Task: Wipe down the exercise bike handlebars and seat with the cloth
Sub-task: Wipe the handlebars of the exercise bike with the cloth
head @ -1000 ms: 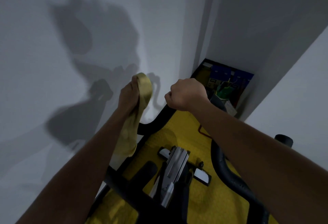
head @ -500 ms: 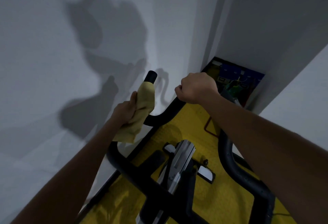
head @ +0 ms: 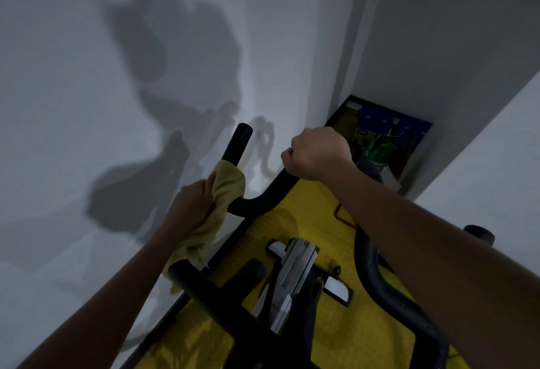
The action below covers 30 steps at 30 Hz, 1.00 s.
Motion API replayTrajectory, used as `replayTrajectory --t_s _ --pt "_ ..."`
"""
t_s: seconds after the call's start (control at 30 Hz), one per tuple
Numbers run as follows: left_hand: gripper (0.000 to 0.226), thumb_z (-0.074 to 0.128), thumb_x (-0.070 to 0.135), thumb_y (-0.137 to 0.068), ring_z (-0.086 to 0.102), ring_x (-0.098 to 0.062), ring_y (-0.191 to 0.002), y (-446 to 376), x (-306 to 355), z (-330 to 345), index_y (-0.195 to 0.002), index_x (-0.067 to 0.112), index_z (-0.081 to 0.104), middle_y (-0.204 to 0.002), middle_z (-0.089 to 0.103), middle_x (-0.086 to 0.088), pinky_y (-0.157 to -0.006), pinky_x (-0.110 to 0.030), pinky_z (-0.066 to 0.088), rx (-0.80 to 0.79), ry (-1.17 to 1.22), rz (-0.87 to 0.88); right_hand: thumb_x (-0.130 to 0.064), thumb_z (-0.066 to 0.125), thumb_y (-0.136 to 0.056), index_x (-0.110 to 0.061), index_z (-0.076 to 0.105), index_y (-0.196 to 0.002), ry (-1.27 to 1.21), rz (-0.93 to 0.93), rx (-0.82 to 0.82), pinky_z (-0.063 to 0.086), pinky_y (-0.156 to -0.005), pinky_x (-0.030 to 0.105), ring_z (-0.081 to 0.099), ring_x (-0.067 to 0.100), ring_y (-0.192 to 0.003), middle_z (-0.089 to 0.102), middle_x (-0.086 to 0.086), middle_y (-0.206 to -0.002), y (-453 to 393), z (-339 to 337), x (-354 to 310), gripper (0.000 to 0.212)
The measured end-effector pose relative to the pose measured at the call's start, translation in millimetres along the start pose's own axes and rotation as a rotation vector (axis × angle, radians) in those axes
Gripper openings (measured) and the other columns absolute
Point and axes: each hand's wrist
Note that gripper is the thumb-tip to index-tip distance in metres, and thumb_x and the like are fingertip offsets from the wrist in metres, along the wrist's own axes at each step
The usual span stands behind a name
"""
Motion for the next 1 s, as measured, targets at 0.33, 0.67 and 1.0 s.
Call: replayTrajectory --t_s 0.33,0.67,1.0 --pt "0.076 0.016 0.075 -0.094 0.065 -0.025 -0.098 -50.9 91.3 1.6 -0.104 0.022 0.069 -0.108 0.072 -0.009 -0.088 -0.034 0.043 0.138 0.276 0.051 -0.037 0.037 -0.096 -0.014 0.043 -0.048 0.006 -0.013 0.004 0.023 -0.045 0.023 0.039 0.017 -0.044 0.043 -0.001 -0.050 0.8 -2.0 2.9 0.053" --pt "0.086 0.002 0.073 -0.097 0.065 -0.027 -0.074 -19.1 22.2 -3.5 -0.073 0.015 0.061 -0.071 0.064 -0.006 -0.082 -0.041 0.049 -0.110 -0.028 0.011 -0.036 0.037 -0.099 -0.013 0.042 -0.050 -0.004 -0.016 -0.028 0.023 -0.046 0.023 0.036 0.017 -0.045 0.041 0.000 -0.050 4.1 -5.9 2.6 0.054" --pt "0.059 0.021 0.074 -0.096 0.060 -0.029 -0.090 42.8 -37.9 -12.3 -0.105 0.030 0.059 -0.075 0.051 0.004 -0.078 -0.037 0.044 -0.097 -0.090 -0.216 -0.037 0.034 -0.100 -0.011 0.047 -0.054 0.030 -0.035 -0.042 0.025 -0.047 0.021 0.041 0.018 -0.046 0.046 0.002 -0.053 3.4 -8.5 2.7 0.055"
Point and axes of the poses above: each hand's wrist, its own y-axis away from the middle knuckle, its own z-axis out of the palm, x = y × z
